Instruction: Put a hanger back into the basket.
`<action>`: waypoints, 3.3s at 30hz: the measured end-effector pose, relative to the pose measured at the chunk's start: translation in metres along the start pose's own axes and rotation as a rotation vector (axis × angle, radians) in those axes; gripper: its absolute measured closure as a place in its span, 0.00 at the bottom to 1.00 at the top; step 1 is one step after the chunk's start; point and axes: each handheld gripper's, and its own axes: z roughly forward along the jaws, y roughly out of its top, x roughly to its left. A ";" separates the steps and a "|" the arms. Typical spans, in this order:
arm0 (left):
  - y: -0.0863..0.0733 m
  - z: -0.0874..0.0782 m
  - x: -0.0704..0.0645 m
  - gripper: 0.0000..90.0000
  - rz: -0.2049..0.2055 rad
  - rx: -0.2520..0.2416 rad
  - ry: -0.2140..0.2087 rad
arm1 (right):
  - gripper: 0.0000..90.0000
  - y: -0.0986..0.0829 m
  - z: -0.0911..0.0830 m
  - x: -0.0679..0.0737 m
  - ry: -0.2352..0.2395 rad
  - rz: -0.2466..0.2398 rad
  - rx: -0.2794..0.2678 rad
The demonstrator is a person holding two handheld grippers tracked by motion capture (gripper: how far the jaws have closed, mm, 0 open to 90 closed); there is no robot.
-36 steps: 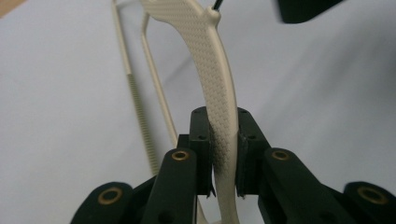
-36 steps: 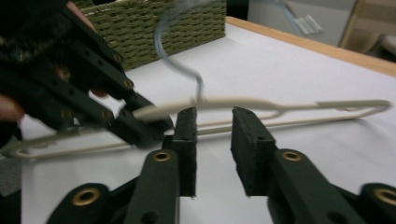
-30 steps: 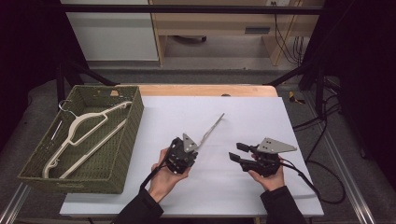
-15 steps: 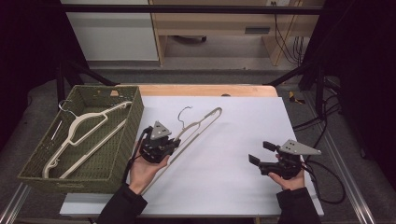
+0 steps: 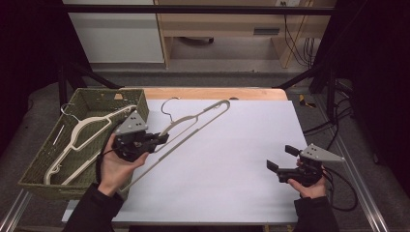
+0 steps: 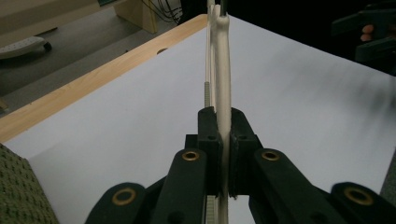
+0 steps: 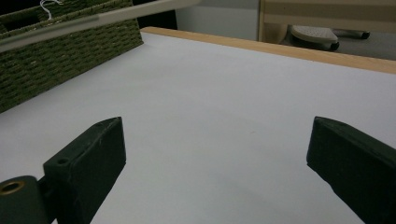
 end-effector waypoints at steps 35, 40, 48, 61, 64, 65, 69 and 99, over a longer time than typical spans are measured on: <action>-0.037 -0.113 0.144 0.95 -0.026 -0.031 0.157 | 0.03 0.001 0.000 0.001 -0.011 -0.002 0.012; -0.049 -0.114 0.160 0.95 -0.023 -0.012 0.164 | 0.03 0.000 0.001 0.001 -0.012 -0.006 0.013; -0.070 -0.114 0.180 0.95 -0.060 0.008 0.179 | 0.03 0.000 0.002 0.001 -0.012 -0.008 0.014; -0.098 -0.121 0.194 0.95 -0.101 0.060 0.231 | 0.03 0.000 0.002 0.001 -0.013 -0.010 0.016; -0.104 -0.121 0.195 0.95 -0.122 0.078 0.235 | 0.03 -0.001 0.002 0.001 -0.013 -0.012 0.018; -0.106 -0.120 0.195 0.95 -0.135 0.083 0.235 | 0.03 -0.001 0.002 0.000 -0.011 -0.019 0.023; -0.110 -0.115 0.194 0.95 -0.161 0.095 0.221 | 0.03 -0.001 0.002 0.001 -0.009 -0.018 0.025; -0.143 -0.073 0.196 0.92 -0.379 0.202 0.362 | 0.03 0.000 0.003 0.002 -0.009 -0.016 0.029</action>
